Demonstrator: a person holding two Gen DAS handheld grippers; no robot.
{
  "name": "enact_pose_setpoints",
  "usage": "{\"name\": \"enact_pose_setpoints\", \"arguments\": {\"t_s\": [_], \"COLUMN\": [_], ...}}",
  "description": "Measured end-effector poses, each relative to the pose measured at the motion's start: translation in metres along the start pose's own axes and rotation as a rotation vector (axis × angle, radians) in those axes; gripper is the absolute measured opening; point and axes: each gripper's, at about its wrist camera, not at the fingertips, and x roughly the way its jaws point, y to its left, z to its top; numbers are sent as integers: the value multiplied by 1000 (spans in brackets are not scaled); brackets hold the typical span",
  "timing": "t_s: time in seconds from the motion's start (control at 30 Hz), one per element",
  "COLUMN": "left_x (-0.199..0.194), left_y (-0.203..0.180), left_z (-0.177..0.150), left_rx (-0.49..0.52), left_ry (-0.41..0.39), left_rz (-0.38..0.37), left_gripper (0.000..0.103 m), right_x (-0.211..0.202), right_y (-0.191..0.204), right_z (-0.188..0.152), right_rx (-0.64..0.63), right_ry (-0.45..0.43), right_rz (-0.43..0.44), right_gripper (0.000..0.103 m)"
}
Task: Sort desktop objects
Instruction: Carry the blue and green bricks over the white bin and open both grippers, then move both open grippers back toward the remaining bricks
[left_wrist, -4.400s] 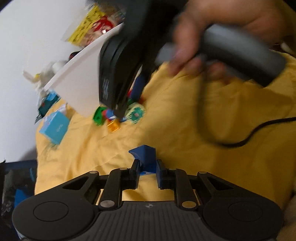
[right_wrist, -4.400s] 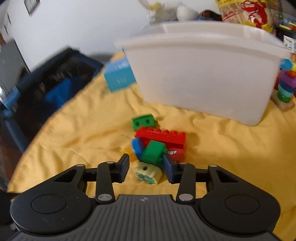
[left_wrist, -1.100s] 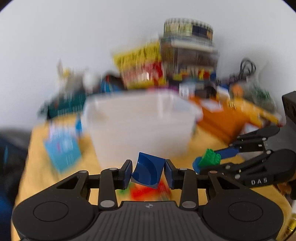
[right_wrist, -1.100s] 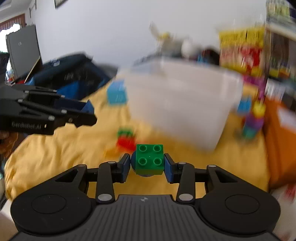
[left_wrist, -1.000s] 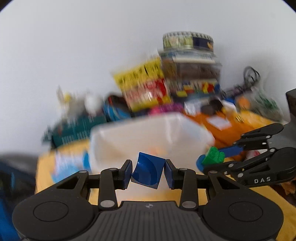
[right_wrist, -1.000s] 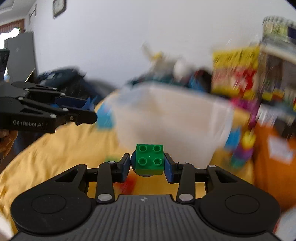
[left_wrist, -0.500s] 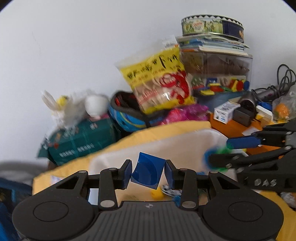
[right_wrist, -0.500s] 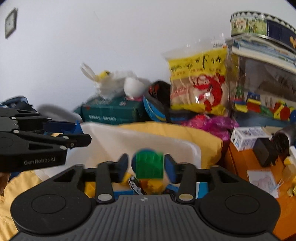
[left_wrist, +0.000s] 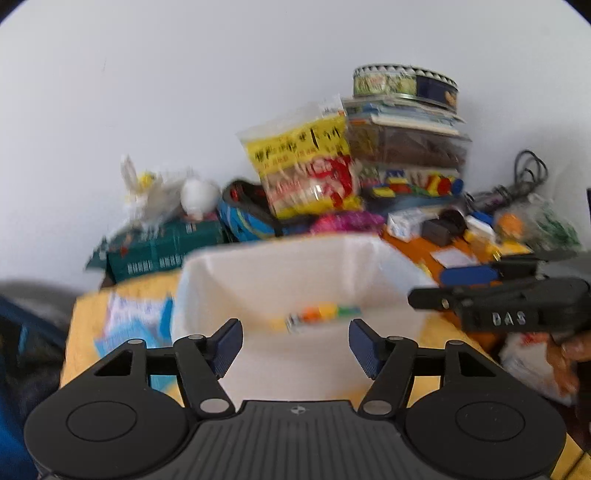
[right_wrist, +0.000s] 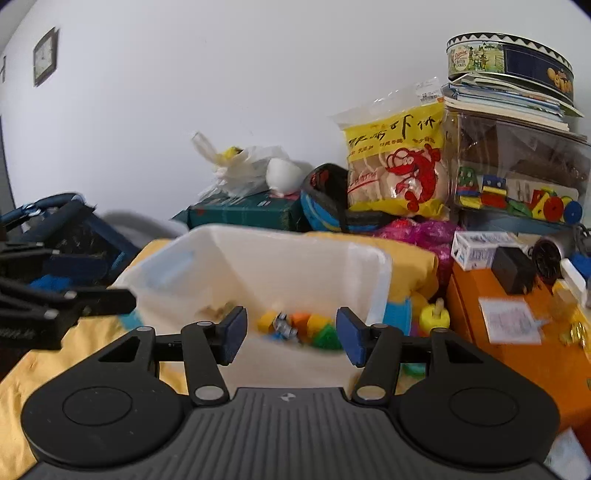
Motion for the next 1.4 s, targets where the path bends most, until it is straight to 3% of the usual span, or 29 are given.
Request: {"name": "enact_pose_setpoints", "arguments": {"t_s": [0.17,0.3,0.5,0.7,0.8,0.9,1.07,1.23,1.4], "left_x": [-11,-8,-11,-16,-16,-17,-20,-23,-24], "left_y": [-15,-25,-35,-33,-38,-42,-41,-41,-37], "left_z": [-60,-106,-145,-151,-154,-158,-161,-162,-161], "left_rx": [-16,-59,-67,-93,-50,-5,-16,-24,-43], "left_ry": [127,264,357,373,372,378,371,365,359], "left_rz": [-43,-74,-88,-79,-52,-42,-44,-57,-62], "left_gripper": [67,67,67,67,67,67,66,61,59], "right_x": [-15,-17,-21,-26,-28,-29,-21,-17,-28], "right_y": [15,20,25,32,36,37,41,63,74], "right_z": [-39,-67,-101,-109,-113,-117,-127,-141,-144], "right_rx": [-58,-21,19,8,3,6,26,-61,-171], "right_ry": [66,158,257,268,269,283,342,425,407], "right_rz": [43,106,143,165,166,182,218,235,256], "right_gripper": [59,59,59,59,58,55,47,41,39]}}
